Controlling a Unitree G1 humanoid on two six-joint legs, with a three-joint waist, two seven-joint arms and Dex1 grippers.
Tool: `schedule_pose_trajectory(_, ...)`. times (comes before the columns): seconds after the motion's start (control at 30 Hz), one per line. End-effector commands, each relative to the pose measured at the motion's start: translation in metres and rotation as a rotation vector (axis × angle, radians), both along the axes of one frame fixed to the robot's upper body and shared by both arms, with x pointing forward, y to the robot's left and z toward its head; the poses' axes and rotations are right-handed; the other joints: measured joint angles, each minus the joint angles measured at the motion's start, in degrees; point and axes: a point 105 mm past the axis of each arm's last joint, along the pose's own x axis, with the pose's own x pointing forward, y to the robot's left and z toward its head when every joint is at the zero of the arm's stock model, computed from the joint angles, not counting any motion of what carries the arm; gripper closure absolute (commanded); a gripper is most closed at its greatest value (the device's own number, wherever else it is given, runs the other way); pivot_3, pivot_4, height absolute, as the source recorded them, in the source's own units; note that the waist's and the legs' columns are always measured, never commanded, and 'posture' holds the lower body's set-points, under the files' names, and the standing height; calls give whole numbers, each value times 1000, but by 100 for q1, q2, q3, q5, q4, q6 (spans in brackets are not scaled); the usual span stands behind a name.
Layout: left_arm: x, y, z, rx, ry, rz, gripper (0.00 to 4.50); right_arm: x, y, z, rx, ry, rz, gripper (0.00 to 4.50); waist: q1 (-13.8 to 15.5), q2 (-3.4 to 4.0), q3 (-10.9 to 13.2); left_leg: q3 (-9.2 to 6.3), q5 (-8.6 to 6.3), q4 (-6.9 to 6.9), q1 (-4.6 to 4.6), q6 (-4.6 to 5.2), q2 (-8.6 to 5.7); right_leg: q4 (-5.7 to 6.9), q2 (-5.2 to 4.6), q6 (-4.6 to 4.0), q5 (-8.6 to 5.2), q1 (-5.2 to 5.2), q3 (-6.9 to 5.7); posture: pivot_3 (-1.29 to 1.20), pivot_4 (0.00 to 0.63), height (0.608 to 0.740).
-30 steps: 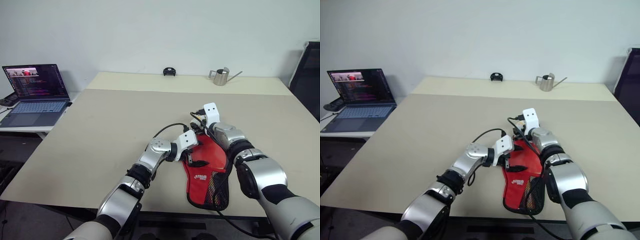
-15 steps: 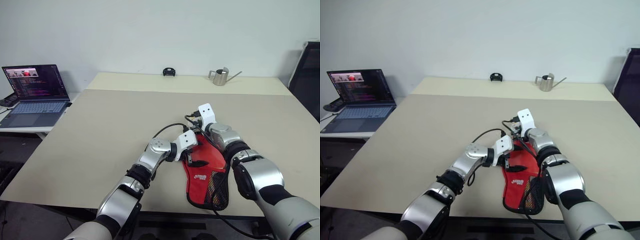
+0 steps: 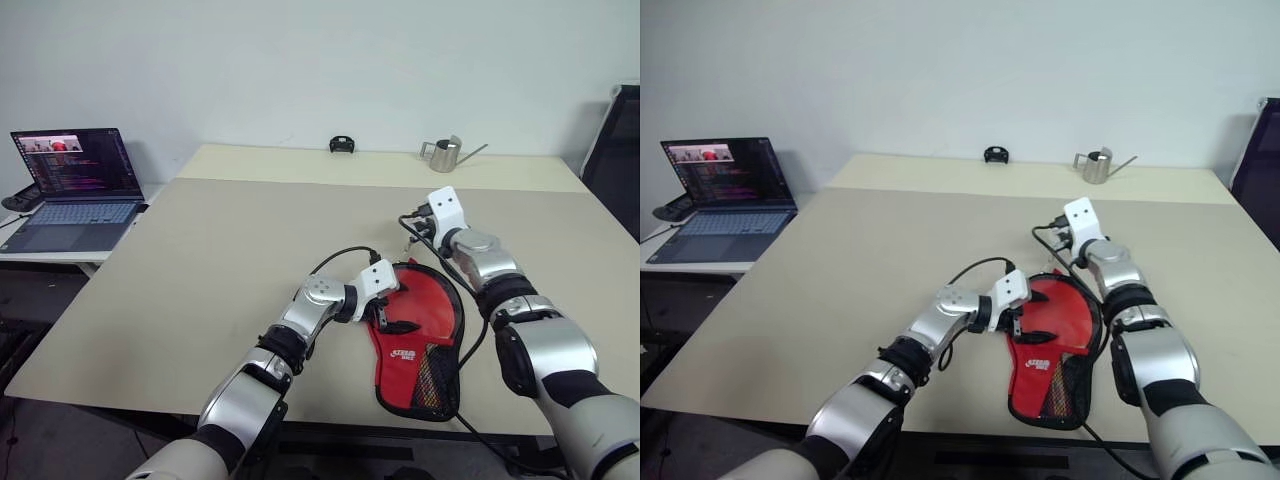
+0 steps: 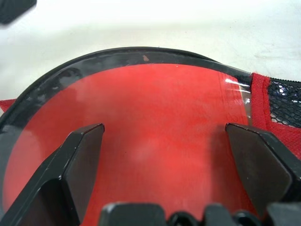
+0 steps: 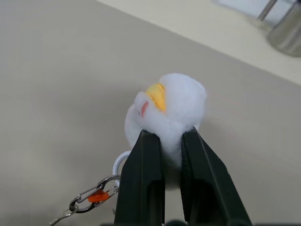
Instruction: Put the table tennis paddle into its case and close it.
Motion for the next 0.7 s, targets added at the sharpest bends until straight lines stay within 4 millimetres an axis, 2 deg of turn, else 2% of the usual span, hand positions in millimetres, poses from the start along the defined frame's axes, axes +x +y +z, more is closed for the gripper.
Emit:
schedule_pose_trajectory(0.03,-22,12,-60,193,132,-22,0,-2,-22,28,-69,-104,-16,4439,7,0,0,-1,0,1,-1,0,-1,0,-1,0,0,1,-1,0,150,740)
schedule_pose_trajectory(0.23,-22,13,-63,213,123,-30,0,-25,-58,23,-146,-76,-43,4439,42,1,-1,-3,0,3,-3,1,-5,-2,-4,0,0,2,-2,0,150,740)
schedule_pose_trajectory(0.47,-23,12,-64,216,131,-36,0,-71,-106,19,-248,36,-52,4439,107,3,-2,-6,-2,3,-3,4,-7,-7,-3,1,0,5,-7,0,150,740)
schedule_pose_trajectory(0.57,-24,12,-64,219,133,-39,0,-95,-114,14,-243,115,-23,4440,132,3,-3,-5,-4,2,-5,8,-7,-10,-1,1,-1,5,-8,0,150,740)
schedule_pose_trajectory(0.7,-24,11,-64,222,135,-42,0,-130,-110,2,-249,244,68,4440,142,4,-5,-8,-7,2,-5,12,-7,-16,0,3,-2,10,-12,0,150,740)
